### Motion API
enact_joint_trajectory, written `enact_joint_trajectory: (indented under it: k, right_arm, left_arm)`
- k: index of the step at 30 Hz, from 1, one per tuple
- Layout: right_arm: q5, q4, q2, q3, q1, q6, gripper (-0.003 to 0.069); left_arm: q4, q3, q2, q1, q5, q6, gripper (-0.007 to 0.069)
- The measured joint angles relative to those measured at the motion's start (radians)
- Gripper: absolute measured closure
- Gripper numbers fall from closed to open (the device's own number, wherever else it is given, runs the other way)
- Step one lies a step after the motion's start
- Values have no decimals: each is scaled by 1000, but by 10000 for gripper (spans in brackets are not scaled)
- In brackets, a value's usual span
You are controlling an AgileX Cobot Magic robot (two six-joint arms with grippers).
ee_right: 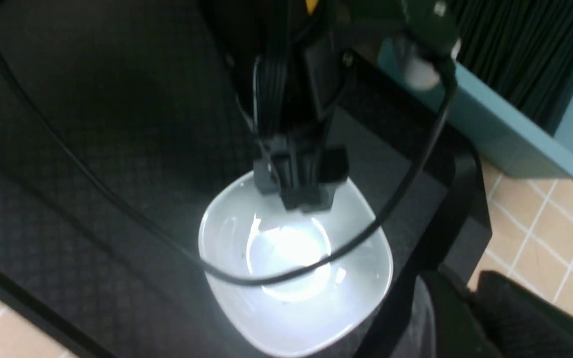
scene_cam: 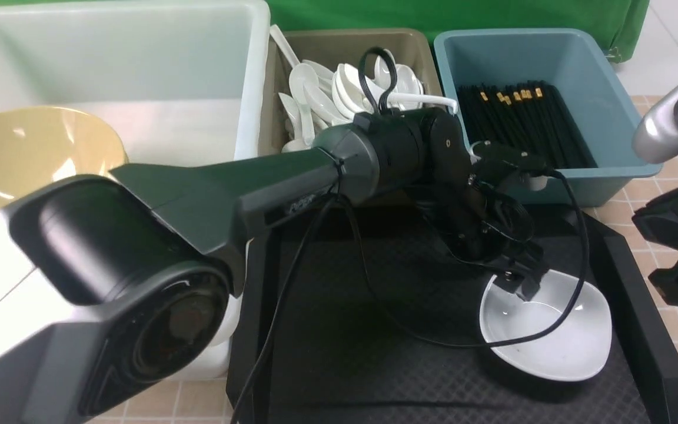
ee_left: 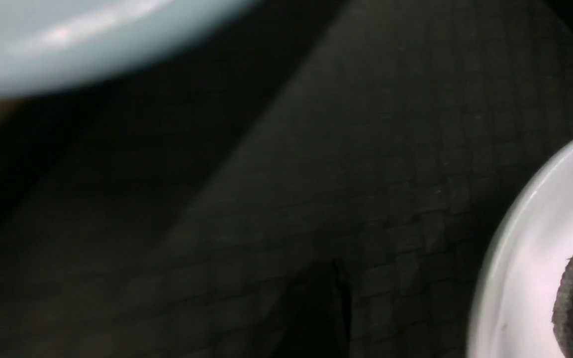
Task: On brown table put chopsticks spoon bowls plates into blue grey white boxes.
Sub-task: 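Grasp the small white bowl on the black tray by its rim with the left gripper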
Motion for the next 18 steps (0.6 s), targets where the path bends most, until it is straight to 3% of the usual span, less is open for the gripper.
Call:
enact_joint_trajectory:
  k: [7,13,18]
  right_arm:
    - [-38,-3,0,0,0,-19,520]
    - [-41,-3,0,0,0,-19,518]
    - [-79,1,0,-1,0,-34,518]
  left_arm:
    - [-81,0,0,3,34,106,547]
    - [-98,-21,-17,41,102,126,599]
    - [-61,-72,-121,158,192,131,618]
